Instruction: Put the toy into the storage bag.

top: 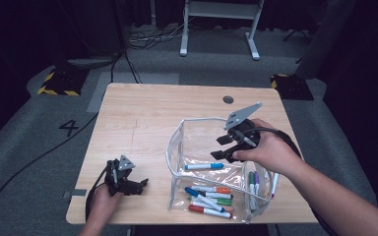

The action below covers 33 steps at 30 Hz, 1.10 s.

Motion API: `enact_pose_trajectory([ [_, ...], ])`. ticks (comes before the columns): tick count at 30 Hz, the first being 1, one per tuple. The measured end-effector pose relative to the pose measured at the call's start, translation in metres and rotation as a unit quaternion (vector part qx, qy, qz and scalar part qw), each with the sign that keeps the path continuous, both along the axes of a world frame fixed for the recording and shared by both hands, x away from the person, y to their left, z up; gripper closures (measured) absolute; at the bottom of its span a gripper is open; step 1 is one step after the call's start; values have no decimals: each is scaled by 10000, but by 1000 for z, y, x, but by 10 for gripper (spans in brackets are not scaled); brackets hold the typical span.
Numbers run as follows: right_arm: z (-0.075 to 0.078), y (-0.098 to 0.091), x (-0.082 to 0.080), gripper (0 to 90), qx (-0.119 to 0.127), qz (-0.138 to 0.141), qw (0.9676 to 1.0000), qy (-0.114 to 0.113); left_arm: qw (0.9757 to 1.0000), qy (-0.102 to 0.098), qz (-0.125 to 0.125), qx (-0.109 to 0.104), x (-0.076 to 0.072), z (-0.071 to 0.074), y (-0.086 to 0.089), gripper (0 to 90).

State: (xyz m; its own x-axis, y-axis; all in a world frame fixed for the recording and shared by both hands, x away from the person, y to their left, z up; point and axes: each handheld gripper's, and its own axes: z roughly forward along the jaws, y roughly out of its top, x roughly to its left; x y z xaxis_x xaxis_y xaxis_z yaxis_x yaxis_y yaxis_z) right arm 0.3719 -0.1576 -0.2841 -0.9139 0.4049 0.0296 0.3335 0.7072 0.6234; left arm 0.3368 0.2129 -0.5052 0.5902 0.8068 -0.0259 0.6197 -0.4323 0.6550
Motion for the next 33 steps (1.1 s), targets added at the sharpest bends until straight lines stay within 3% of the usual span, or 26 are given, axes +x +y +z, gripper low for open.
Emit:
enact_pose_trajectory([
  [7,31,-47,-12,465,419,-507,9976,-212,10000,-1,0,0,0,0,0,0],
  [12,33,-89,-15,465,535,-958,9936,-253,10000,-1,2,-2,0,0,0,0],
  [17,28,-129,-15,465,630,-1474,9867,-262,10000,-1,2,0,0,0,0,0],
  [24,6,-173,-12,464,556,-2098,9760,-187,10000,13,11,13,1,0,0,0],
  [31,-36,-199,-4,459,379,-2599,9649,-46,10000,-9,-18,34,1,0,1,0],
  [33,-51,-203,-3,459,308,-2678,9630,40,10000,-8,-16,29,1,0,1,0],
])
